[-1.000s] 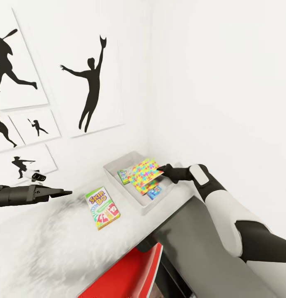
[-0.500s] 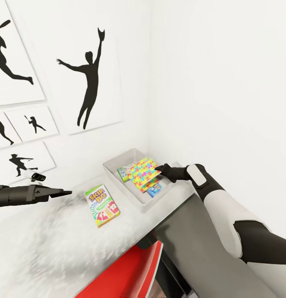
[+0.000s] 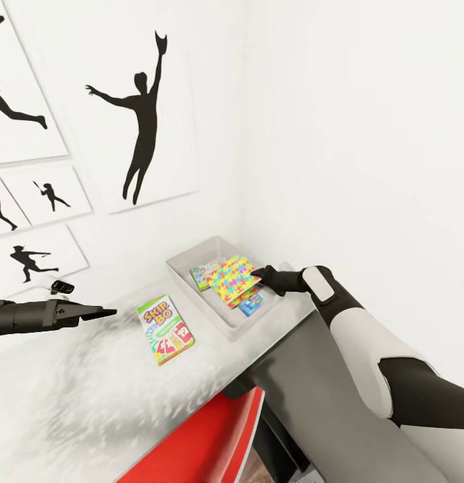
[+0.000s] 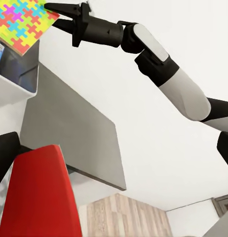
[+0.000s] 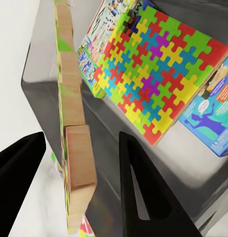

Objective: Put all the toys in the child's room - the three board games (two on the bed and one on the table), the two jigsaw puzzles on the table, and the tennis ball on the table - inside the toy box on the table in the child's room.

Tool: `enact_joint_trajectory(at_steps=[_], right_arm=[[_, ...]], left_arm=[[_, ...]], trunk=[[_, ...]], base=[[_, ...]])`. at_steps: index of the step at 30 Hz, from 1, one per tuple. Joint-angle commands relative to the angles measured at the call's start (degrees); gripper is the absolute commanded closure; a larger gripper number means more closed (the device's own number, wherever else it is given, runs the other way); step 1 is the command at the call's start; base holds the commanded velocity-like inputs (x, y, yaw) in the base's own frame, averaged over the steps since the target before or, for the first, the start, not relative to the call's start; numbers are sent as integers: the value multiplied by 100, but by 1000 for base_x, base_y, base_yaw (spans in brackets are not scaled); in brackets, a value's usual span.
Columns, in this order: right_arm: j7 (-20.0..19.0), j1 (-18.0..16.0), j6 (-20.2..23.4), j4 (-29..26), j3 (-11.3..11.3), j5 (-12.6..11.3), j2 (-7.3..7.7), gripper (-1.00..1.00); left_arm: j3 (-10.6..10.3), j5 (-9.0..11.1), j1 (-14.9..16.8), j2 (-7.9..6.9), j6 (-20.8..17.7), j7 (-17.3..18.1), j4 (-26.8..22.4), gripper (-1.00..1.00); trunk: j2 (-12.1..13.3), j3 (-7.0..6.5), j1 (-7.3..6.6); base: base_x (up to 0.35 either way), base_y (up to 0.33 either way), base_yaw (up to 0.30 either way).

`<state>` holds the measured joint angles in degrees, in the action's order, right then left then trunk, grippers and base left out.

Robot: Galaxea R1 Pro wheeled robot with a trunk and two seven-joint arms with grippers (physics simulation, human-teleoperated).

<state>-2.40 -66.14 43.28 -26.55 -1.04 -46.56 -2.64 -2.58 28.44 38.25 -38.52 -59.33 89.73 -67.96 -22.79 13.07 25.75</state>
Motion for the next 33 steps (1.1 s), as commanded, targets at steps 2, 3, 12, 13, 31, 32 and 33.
enact_joint_trajectory(at_steps=[2, 3, 12, 13, 31, 32, 33], right_arm=[[-24, -5, 13, 0, -10, 24, -1, 100], [-24, -4, 13, 0, -10, 24, -2, 100], [-24, -5, 13, 0, -10, 24, 15, 100], [-24, -5, 13, 0, -10, 24, 16, 100], [-24, -6, 13, -7, -10, 29, 14, 100], [-24, -5, 13, -8, -10, 29, 10, 100], [-24, -5, 12, -8, -10, 30, 7, 100]], left_arm=[[-15, 4, 7, -7, -61, 27, 2, -100], [-15, 4, 7, -7, -61, 27, 2, -100], [-15, 4, 7, -7, -61, 27, 2, -100], [-15, 4, 7, -7, -61, 27, 2, -100], [-10, 12, 7, -14, -61, 27, 2, -100], [-9, 12, 7, -17, -61, 27, 2, -100], [-8, 12, 7, -19, -61, 27, 2, -100]], trunk=[[-13, 31, 3], [-13, 40, 3], [-13, 125, 3], [-13, 135, 3], [-13, 213, 3], [-13, 213, 3], [-13, 213, 3]], base=[[0, 0, 0], [0, 0, 0], [0, 0, 0], [0, 0, 0], [0, 0, 0], [0, 0, 0], [0, 0, 0]])
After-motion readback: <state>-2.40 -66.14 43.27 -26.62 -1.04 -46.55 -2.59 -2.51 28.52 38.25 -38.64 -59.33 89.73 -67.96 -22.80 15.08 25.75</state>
